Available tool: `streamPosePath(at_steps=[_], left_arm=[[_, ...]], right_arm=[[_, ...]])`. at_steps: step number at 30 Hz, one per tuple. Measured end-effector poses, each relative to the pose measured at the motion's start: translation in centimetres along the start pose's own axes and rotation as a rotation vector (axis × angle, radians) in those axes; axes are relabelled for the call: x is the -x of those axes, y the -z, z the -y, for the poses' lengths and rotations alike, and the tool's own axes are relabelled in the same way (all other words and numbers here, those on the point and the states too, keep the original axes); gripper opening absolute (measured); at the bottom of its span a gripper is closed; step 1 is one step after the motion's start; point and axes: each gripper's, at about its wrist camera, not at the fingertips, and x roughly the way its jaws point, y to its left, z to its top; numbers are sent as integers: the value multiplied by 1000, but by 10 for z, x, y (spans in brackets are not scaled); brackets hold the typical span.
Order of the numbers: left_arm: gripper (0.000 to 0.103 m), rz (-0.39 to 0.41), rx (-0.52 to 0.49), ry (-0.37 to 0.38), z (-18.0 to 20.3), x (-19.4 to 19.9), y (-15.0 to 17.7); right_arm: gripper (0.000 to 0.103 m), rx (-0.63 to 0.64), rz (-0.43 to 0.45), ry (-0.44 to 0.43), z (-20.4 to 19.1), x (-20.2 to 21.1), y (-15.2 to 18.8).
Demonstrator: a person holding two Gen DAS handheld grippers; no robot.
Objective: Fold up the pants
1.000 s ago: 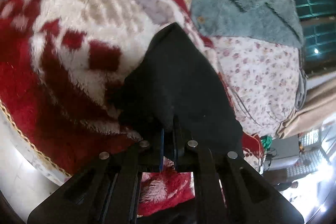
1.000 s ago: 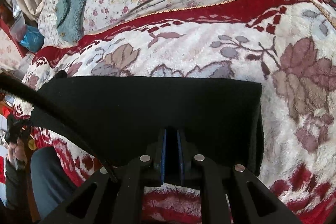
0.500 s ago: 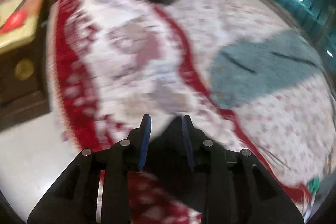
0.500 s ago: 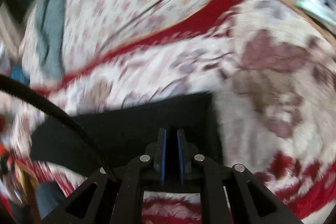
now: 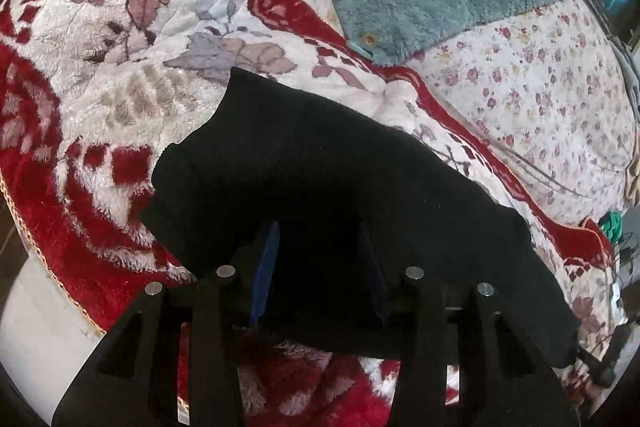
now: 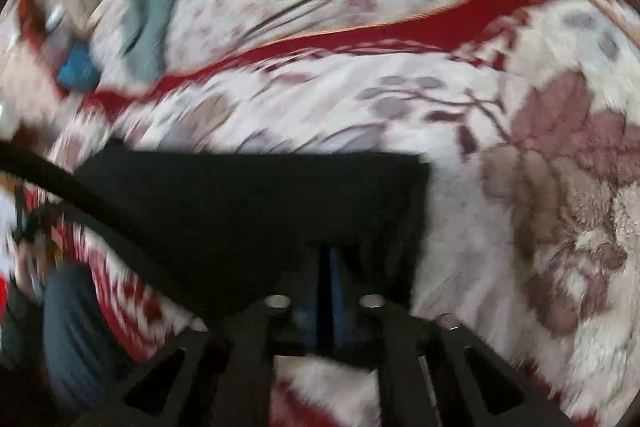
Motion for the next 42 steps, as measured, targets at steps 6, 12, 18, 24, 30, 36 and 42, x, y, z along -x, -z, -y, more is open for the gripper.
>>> streamPosePath(at_steps=[6, 12, 18, 24, 30, 36, 42], left_arm=[[41, 5, -76, -11, 34, 12, 4], [42, 30, -219, -26, 100, 23, 20], [42, 59, -367, -58, 160, 23, 57], [42, -9, -427, -94, 186, -5, 95], [42, 67, -409, -148, 185, 4, 96], [42, 40, -371, -136, 180, -1, 93], [42, 39, -378, -138, 180, -1, 94]], right_arm=[[7, -8, 6, 123, -26, 28, -22], [47, 89, -30, 229, -31, -14, -44], [58, 58, -8, 264, -18, -9, -29], [57, 45, 59, 114, -63, 47, 6], [45, 37, 111, 47, -86, 38, 42], [45, -103, 160, 37, -64, 43, 40], [45, -143, 208, 62, -60, 49, 42]])
